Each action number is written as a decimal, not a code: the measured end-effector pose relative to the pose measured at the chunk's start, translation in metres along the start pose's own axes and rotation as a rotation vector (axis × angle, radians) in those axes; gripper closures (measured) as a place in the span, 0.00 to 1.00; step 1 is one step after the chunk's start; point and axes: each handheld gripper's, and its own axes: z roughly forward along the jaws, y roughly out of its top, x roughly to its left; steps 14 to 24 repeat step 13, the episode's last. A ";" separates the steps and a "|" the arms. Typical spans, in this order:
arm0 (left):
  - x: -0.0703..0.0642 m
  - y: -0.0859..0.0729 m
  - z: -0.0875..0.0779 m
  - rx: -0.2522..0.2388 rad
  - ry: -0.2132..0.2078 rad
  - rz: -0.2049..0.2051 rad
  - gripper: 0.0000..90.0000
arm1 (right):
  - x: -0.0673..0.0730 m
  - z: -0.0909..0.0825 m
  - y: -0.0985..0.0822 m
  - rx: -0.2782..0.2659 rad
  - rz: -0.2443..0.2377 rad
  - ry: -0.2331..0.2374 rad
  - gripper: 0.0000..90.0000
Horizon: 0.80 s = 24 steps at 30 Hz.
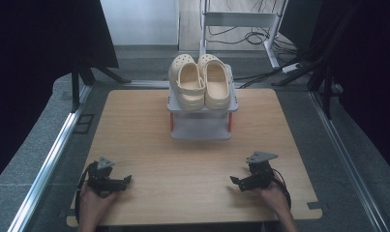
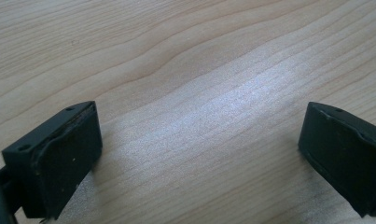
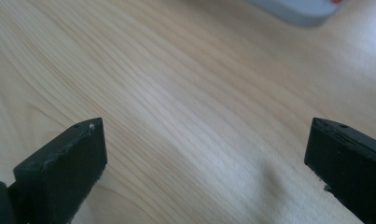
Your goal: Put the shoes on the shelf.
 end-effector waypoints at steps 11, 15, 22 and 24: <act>-0.001 0.000 0.000 0.000 0.000 -0.002 0.00 | 0.001 0.012 -0.015 0.044 0.005 -0.021 0.00; -0.001 0.000 0.000 0.000 0.000 -0.002 0.00 | 0.001 0.012 -0.015 0.044 0.005 -0.021 0.00; -0.001 0.000 0.000 0.000 0.000 -0.002 0.00 | 0.001 0.012 -0.015 0.044 0.005 -0.021 0.00; -0.001 0.000 0.000 0.000 0.000 -0.002 0.00 | 0.001 0.012 -0.015 0.044 0.005 -0.021 0.00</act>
